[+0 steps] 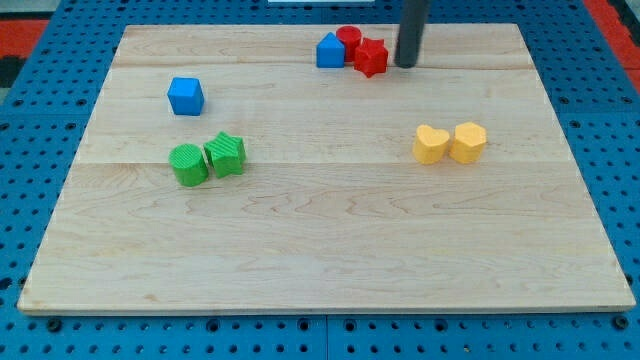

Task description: Move blue cube slightly up

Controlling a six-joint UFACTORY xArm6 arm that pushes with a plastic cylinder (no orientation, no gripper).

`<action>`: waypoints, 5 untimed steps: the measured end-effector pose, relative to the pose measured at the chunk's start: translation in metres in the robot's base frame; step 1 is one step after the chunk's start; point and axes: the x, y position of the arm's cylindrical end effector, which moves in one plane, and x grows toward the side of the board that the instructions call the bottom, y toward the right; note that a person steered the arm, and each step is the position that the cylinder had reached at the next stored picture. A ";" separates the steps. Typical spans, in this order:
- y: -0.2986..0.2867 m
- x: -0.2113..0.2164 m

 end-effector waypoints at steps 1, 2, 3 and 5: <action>-0.012 0.000; 0.002 0.016; -0.011 0.074; -0.198 0.097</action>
